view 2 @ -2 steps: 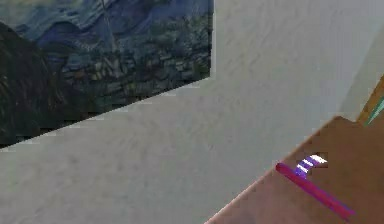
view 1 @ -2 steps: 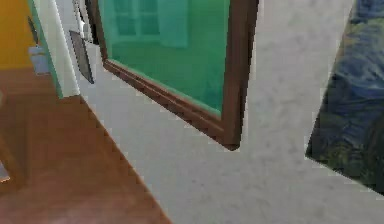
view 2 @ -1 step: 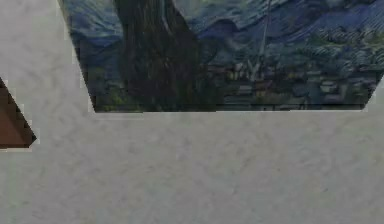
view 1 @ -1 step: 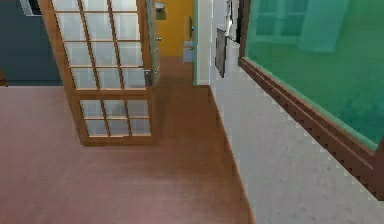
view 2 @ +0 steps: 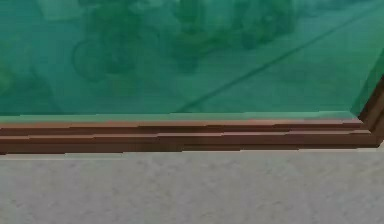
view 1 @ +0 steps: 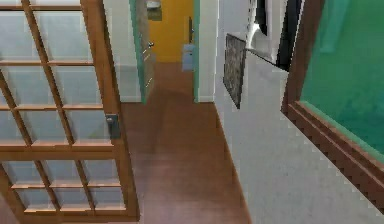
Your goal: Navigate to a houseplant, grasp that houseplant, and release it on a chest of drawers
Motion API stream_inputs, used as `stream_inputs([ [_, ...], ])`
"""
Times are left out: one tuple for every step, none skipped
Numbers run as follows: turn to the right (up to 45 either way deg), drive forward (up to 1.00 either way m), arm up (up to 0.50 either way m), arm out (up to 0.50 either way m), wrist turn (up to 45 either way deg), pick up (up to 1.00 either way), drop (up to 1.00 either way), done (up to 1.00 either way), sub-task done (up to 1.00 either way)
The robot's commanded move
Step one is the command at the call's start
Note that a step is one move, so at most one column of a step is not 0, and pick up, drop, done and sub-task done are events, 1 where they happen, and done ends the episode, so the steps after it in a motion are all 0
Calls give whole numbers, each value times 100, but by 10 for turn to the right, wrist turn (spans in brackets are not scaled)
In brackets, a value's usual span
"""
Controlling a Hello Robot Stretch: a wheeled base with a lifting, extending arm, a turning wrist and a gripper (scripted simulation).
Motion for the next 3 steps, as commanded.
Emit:
stream_inputs([
  [0, 100, 0, 0, 0, 0, 0, 0, 0],
  [-60, 0, 0, 0, 0, 0, 0, 0, 0],
  [-30, 0, 0, 0, 0, 0, 0, 0, 0],
])
